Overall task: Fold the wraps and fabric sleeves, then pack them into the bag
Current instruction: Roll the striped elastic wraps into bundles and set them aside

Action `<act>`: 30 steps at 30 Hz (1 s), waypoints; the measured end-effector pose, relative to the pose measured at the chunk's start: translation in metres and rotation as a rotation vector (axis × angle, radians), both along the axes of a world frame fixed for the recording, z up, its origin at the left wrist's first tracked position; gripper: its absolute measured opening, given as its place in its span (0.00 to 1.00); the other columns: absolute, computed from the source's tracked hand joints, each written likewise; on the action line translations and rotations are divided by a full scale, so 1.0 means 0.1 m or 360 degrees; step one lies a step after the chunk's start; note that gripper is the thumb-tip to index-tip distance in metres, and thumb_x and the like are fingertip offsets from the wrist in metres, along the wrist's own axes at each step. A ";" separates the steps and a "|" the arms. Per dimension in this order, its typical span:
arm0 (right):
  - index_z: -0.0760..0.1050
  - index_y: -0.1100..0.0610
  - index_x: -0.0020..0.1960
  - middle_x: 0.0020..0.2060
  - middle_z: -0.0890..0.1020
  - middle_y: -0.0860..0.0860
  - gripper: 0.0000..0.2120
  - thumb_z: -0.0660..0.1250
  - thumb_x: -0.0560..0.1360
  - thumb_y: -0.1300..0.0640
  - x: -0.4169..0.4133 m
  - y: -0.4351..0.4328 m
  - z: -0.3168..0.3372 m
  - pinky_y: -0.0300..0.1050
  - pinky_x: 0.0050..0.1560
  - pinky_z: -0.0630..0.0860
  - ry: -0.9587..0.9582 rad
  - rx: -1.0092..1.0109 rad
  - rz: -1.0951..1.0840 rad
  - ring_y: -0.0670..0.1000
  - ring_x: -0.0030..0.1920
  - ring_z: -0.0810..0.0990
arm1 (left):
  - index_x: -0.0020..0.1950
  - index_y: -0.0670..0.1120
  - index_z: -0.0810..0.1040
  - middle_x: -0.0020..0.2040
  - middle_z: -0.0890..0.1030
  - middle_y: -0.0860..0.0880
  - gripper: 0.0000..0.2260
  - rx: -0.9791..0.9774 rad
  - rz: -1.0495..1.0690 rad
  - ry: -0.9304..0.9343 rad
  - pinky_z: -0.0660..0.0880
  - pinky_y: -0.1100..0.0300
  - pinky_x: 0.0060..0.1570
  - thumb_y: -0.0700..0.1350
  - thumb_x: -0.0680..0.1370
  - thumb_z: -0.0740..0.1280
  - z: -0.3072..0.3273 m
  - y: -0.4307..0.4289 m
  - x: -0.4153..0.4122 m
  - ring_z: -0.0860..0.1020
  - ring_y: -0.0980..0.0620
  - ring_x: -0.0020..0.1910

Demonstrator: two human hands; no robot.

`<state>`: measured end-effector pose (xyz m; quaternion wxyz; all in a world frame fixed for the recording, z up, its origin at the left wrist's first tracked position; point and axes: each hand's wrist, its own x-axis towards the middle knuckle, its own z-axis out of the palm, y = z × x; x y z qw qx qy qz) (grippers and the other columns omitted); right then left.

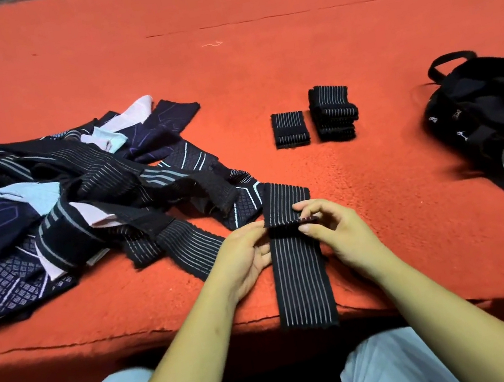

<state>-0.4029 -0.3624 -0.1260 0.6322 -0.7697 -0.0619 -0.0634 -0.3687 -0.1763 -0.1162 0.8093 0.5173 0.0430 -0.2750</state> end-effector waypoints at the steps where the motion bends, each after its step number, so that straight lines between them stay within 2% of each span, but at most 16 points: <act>1: 0.77 0.53 0.45 0.60 0.81 0.47 0.10 0.70 0.74 0.68 0.01 -0.01 0.00 0.36 0.62 0.69 0.0008 -0.0024 0.0010 0.42 0.60 0.78 | 0.60 0.32 0.79 0.57 0.82 0.35 0.13 -0.0006 0.0000 0.0007 0.81 0.51 0.54 0.34 0.81 0.59 0.00 0.00 0.00 0.83 0.42 0.51; 6: 0.77 0.56 0.45 0.62 0.79 0.48 0.11 0.68 0.74 0.71 0.03 -0.04 0.01 0.36 0.62 0.70 0.0099 -0.0104 0.0111 0.42 0.61 0.78 | 0.62 0.33 0.78 0.58 0.81 0.34 0.14 -0.0128 0.0053 0.0129 0.80 0.47 0.55 0.39 0.83 0.59 -0.01 0.01 0.02 0.83 0.43 0.51; 10: 0.76 0.57 0.45 0.63 0.79 0.49 0.12 0.67 0.73 0.73 0.04 -0.04 0.00 0.36 0.61 0.71 0.0161 -0.0114 0.0169 0.41 0.61 0.78 | 0.63 0.35 0.78 0.54 0.83 0.38 0.15 -0.0006 -0.0051 -0.0052 0.80 0.51 0.56 0.45 0.81 0.64 -0.02 0.02 -0.01 0.82 0.47 0.49; 13: 0.77 0.56 0.45 0.64 0.78 0.49 0.14 0.66 0.73 0.74 0.03 -0.05 0.04 0.37 0.54 0.74 0.0209 -0.0033 0.0198 0.43 0.61 0.78 | 0.62 0.36 0.78 0.52 0.84 0.40 0.13 0.0086 -0.0126 -0.0148 0.79 0.53 0.56 0.39 0.79 0.67 -0.02 0.01 -0.03 0.82 0.47 0.50; 17: 0.79 0.59 0.47 0.65 0.77 0.51 0.14 0.65 0.73 0.76 0.00 -0.09 0.12 0.34 0.62 0.71 0.0209 0.0000 0.0282 0.42 0.63 0.77 | 0.60 0.37 0.79 0.52 0.84 0.39 0.11 -0.0051 -0.0092 -0.0105 0.80 0.52 0.55 0.33 0.79 0.63 0.01 -0.04 -0.06 0.82 0.46 0.51; 20: 0.81 0.59 0.47 0.65 0.77 0.51 0.12 0.65 0.71 0.73 -0.05 -0.09 0.18 0.33 0.61 0.71 0.0188 -0.0042 0.0300 0.43 0.64 0.76 | 0.62 0.37 0.78 0.55 0.82 0.36 0.15 -0.0264 -0.0008 0.0062 0.77 0.45 0.59 0.33 0.77 0.60 0.00 -0.11 -0.13 0.81 0.41 0.52; 22: 0.81 0.60 0.48 0.61 0.79 0.52 0.13 0.63 0.66 0.68 -0.05 -0.07 0.20 0.36 0.57 0.75 0.0236 0.0122 0.0159 0.46 0.60 0.79 | 0.66 0.35 0.75 0.61 0.79 0.32 0.20 -0.0330 -0.0010 0.0138 0.74 0.40 0.62 0.35 0.74 0.62 -0.01 -0.15 -0.17 0.79 0.35 0.58; 23: 0.80 0.60 0.49 0.57 0.81 0.54 0.14 0.63 0.66 0.67 -0.04 -0.05 0.20 0.39 0.50 0.78 0.0306 0.0305 0.0029 0.50 0.53 0.81 | 0.67 0.33 0.73 0.62 0.77 0.30 0.22 -0.0348 -0.0021 0.0157 0.74 0.39 0.63 0.36 0.73 0.62 0.00 -0.16 -0.19 0.77 0.32 0.60; 25: 0.78 0.59 0.51 0.49 0.80 0.60 0.08 0.67 0.73 0.66 -0.01 -0.03 0.22 0.43 0.36 0.77 0.0464 0.0503 -0.0273 0.54 0.42 0.81 | 0.67 0.30 0.70 0.61 0.76 0.27 0.23 -0.0377 -0.0064 0.0150 0.75 0.39 0.62 0.36 0.73 0.61 0.02 -0.16 -0.23 0.77 0.29 0.61; 26: 0.77 0.59 0.53 0.46 0.80 0.61 0.06 0.69 0.76 0.62 0.00 -0.03 0.24 0.43 0.33 0.77 0.0538 0.0470 -0.0362 0.54 0.39 0.81 | 0.67 0.29 0.69 0.61 0.77 0.27 0.22 -0.0387 -0.0086 0.0134 0.76 0.39 0.61 0.36 0.74 0.61 0.03 -0.15 -0.24 0.77 0.28 0.60; 28: 0.74 0.60 0.58 0.40 0.81 0.59 0.16 0.73 0.75 0.55 0.01 -0.03 0.29 0.43 0.33 0.78 0.0646 0.0415 -0.0344 0.52 0.34 0.81 | 0.68 0.30 0.70 0.60 0.77 0.27 0.21 -0.0418 -0.0124 0.0098 0.78 0.41 0.57 0.35 0.75 0.60 0.05 -0.12 -0.25 0.79 0.29 0.58; 30: 0.73 0.60 0.59 0.37 0.81 0.56 0.19 0.75 0.72 0.57 0.02 -0.03 0.38 0.41 0.33 0.78 0.0643 0.0370 -0.0294 0.49 0.32 0.80 | 0.67 0.33 0.71 0.60 0.78 0.28 0.19 -0.0418 -0.0163 0.0071 0.80 0.43 0.54 0.33 0.76 0.59 0.09 -0.08 -0.27 0.80 0.31 0.55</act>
